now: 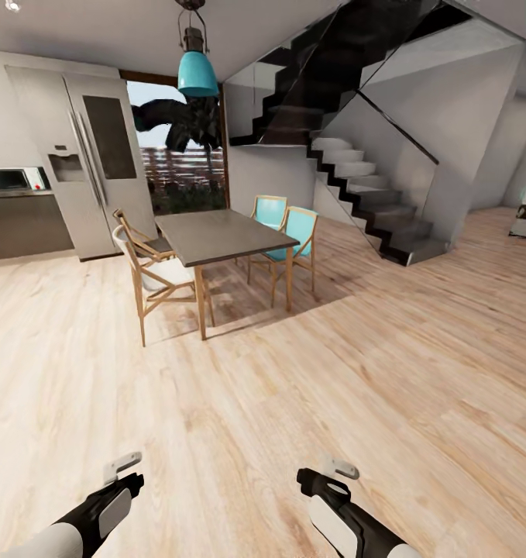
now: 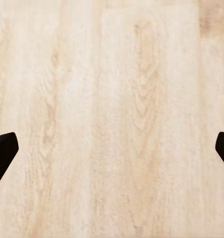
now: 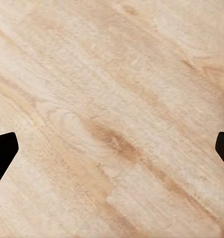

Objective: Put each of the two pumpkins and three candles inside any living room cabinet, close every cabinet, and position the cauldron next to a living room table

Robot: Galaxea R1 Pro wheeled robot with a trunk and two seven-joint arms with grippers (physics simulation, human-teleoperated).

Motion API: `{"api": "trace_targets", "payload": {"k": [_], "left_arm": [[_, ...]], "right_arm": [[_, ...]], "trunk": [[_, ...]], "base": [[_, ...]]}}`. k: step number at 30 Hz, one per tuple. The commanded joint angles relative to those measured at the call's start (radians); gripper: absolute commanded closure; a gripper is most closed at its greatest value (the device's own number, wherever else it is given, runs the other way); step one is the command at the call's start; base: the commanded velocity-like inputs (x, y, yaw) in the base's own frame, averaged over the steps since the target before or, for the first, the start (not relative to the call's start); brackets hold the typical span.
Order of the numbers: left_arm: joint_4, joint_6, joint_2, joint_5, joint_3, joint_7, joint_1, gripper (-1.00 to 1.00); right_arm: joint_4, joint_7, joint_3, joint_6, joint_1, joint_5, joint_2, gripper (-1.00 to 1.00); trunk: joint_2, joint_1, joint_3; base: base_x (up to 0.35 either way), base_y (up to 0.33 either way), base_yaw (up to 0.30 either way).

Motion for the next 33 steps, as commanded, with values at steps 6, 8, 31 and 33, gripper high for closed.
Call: {"api": "trace_targets", "payload": {"k": [6,8,31,33], "left_arm": [[-0.003,0.004,0.002,0.007,-0.009,0.007,0.000,-1.00],[-0.003,0.004,0.002,0.007,-0.008,0.007,0.000,-1.00],[-0.003,0.004,0.001,0.007,-0.009,0.007,0.000,-1.00],[-0.003,0.004,0.001,0.007,-0.009,0.007,0.000,-1.00]], "right_arm": [[0.020,-0.007,0.005,0.004,-0.001,-0.002,0.002,-1.00],[0.023,-0.007,0.005,0.004,-0.001,-0.002,0.004,-1.00],[0.026,-0.007,0.005,0.004,-0.001,-0.003,0.008,-1.00],[0.026,-0.007,0.004,0.004,-0.001,-0.003,0.009,-1.00]], "trunk": [[0.000,0.000,-0.003],[0.000,0.000,-0.004],[0.000,0.000,-0.013],[0.000,0.000,-0.014]], "base": [[0.000,0.000,-0.278],[0.000,0.000,-0.278],[0.000,0.000,-0.278],[0.000,0.000,-0.278]]}}
